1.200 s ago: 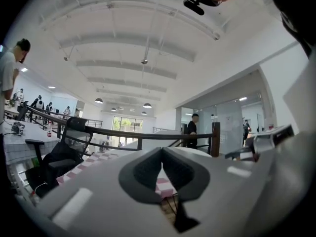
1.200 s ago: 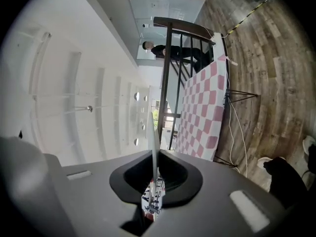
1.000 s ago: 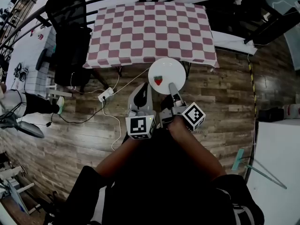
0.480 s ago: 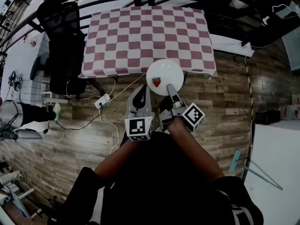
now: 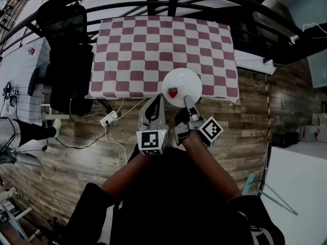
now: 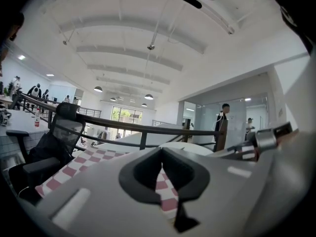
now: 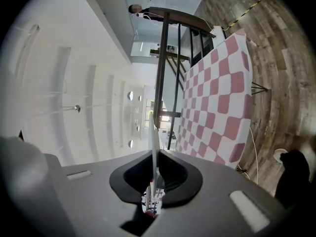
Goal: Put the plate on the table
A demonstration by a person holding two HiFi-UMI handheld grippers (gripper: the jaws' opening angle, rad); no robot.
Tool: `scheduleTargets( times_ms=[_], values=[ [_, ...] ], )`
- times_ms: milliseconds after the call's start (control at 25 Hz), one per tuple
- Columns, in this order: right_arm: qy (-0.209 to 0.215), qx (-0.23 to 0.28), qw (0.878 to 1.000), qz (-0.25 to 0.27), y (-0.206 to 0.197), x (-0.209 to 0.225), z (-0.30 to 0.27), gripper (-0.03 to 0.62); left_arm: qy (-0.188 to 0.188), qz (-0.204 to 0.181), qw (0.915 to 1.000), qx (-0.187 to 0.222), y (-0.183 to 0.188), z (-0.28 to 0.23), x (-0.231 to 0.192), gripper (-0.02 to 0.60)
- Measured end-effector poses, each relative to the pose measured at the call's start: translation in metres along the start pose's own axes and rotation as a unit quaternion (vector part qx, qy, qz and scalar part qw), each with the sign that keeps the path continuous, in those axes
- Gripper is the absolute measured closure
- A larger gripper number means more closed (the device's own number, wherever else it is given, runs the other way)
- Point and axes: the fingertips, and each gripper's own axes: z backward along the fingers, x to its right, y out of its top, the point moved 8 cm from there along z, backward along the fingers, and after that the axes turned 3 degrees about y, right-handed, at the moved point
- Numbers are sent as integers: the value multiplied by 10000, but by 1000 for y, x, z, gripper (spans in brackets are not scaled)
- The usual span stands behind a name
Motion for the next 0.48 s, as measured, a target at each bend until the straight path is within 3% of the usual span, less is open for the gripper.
scheduleTargets(
  times_ms=[240, 480],
  values=[
    [58, 149, 9998, 153, 5, -17, -62, 579, -130, 2, 9999, 42, 16, -51, -41, 571],
    [53, 287, 9994, 162, 4, -16, -93, 579, -430, -250, 9985, 225, 28, -80, -60, 571]
  ],
)
